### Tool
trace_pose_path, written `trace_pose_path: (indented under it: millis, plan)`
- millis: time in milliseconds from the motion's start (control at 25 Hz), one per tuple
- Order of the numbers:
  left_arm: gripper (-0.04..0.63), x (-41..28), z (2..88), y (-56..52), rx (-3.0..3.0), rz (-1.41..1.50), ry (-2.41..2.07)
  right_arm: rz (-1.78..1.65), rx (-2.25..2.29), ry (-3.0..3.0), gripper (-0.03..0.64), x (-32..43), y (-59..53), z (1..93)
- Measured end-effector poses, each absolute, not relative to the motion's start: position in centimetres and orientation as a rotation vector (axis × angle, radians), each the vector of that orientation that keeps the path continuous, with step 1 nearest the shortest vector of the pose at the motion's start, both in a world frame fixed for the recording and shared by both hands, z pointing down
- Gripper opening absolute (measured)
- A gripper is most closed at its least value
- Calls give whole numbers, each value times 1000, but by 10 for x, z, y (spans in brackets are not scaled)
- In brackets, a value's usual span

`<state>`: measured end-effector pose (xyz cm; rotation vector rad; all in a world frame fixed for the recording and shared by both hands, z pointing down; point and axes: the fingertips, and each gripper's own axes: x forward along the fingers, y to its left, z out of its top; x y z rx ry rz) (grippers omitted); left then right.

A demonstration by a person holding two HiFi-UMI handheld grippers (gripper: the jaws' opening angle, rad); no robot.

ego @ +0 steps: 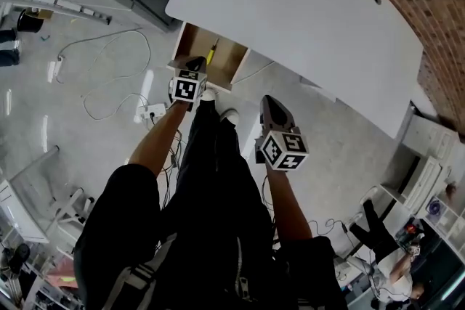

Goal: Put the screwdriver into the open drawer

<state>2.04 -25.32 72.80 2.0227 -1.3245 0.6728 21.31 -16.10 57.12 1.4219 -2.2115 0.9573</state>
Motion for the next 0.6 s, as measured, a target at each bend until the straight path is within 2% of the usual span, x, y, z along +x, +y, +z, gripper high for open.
trace_pose_path:
  millis: [600]
  plan:
    - [29,0,510,-313,2355,524,-1476,675,1477,-2431,3,178,-258,463]
